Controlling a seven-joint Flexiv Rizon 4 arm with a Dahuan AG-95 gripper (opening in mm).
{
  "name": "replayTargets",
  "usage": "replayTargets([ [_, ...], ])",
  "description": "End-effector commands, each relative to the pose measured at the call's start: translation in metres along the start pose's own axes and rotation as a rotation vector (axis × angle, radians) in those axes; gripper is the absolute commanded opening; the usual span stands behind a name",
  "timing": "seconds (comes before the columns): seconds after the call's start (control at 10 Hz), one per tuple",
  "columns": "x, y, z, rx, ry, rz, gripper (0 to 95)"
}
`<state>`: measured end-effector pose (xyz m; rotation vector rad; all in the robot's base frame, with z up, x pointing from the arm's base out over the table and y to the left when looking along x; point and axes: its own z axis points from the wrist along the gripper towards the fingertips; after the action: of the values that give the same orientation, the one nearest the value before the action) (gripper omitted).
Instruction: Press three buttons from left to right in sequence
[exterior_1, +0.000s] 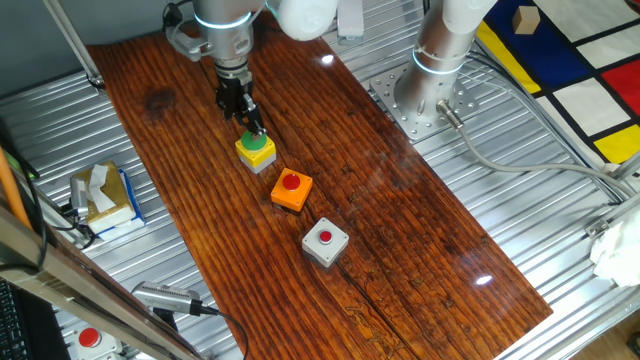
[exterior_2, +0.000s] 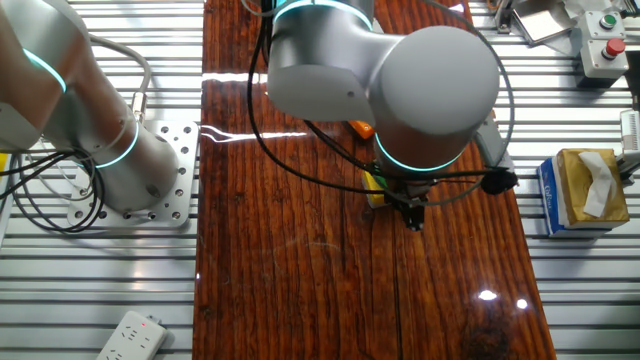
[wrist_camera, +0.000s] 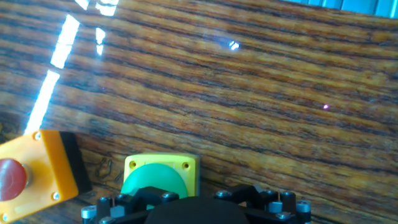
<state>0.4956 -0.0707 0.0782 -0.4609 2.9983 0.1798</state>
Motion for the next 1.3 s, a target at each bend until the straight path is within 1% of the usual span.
replayTargets([
  [0.1,-0.001,-0.003,-0.003,-0.004,0.002,-0.007,76.0],
  [0.3,-0.002,-0.007,-0.006,-0.007,0.004,-0.007,76.0],
  [0.5,-0.001,-0.007,-0.001,-0.005,-0.007,-0.003,76.0],
  [0.8,-0.001,-0.007,-0.002,-0.009,-0.006,-0.003,76.0],
  [0.9,-0.002,-0.008,-0.005,-0.010,-0.005,0.000,95.0],
  [1.1,-0.007,-0.008,-0.018,-0.007,0.008,0.015,95.0],
  [1.3,-0.020,-0.005,-0.034,-0.007,0.040,0.052,95.0],
])
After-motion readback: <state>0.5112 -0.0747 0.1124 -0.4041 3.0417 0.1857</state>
